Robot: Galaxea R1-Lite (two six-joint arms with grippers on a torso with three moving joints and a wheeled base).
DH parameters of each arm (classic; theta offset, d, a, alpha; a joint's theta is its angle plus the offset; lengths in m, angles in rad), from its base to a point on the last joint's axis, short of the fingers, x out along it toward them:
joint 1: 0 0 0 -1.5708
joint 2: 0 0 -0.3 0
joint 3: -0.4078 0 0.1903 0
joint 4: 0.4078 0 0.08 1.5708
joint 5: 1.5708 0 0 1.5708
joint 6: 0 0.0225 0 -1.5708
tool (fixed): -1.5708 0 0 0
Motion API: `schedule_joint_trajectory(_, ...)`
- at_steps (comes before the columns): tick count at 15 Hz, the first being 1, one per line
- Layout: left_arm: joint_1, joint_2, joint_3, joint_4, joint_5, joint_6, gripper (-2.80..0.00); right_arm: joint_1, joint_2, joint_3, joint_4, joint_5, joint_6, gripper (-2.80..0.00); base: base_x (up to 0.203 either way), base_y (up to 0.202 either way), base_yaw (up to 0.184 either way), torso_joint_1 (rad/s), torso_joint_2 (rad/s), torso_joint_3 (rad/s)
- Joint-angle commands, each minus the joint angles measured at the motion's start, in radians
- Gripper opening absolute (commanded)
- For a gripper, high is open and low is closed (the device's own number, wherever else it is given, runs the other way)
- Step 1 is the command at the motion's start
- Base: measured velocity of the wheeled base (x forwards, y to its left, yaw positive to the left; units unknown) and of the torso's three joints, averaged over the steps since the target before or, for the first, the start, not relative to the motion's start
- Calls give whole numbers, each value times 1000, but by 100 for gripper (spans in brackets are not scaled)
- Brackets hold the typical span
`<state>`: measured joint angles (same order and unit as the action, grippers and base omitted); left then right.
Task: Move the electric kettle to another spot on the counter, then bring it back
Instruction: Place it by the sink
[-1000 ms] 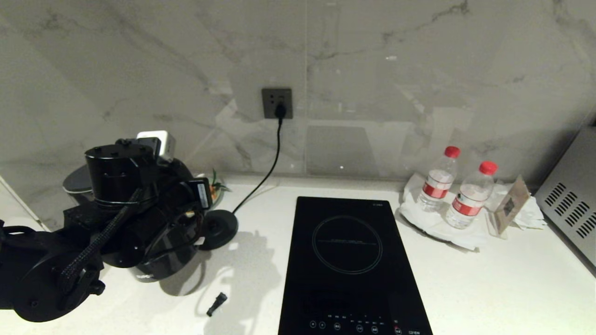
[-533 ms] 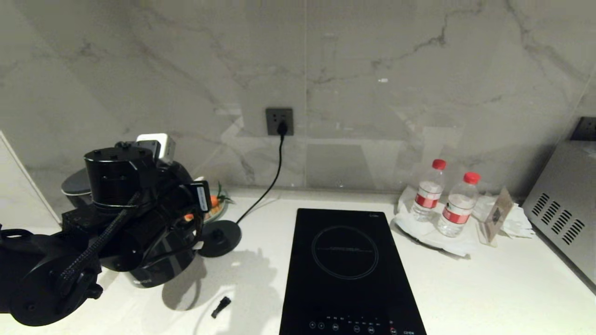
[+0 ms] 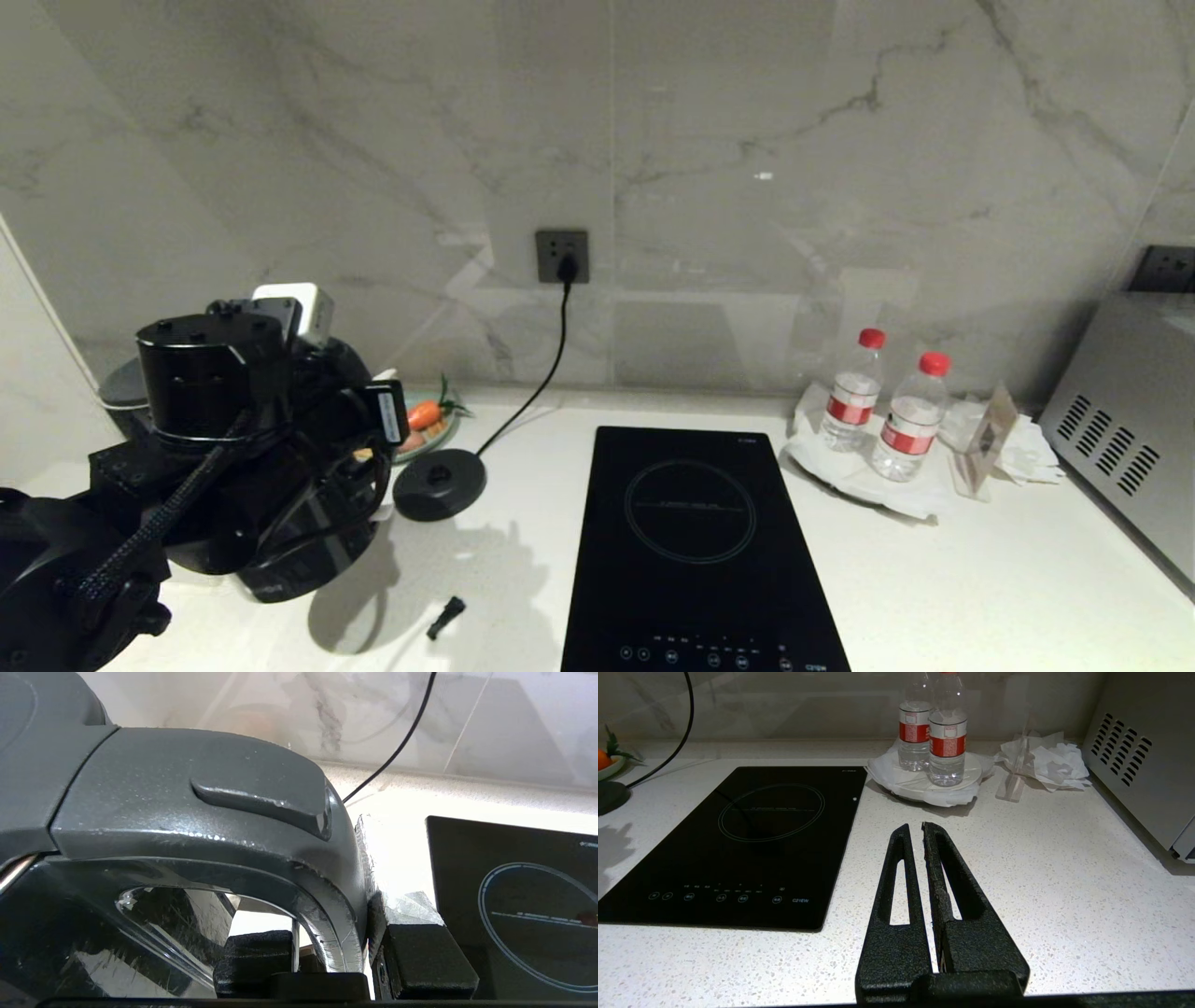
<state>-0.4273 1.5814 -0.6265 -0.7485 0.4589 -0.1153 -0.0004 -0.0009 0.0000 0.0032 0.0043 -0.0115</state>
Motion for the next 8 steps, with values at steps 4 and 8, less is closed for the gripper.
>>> schedule_joint_trajectory(4, 4, -14, 10, -6, 3, -15, -280, 0, 1, 0, 0, 0, -1, -280, 0, 0, 0, 38, -84, -46)
schedule_joint_trajectory(8, 4, -24, 5, -6, 3, -15, -280, 0, 1, 0, 0, 0, -1, -280, 0, 0, 0, 101, -248, -126)
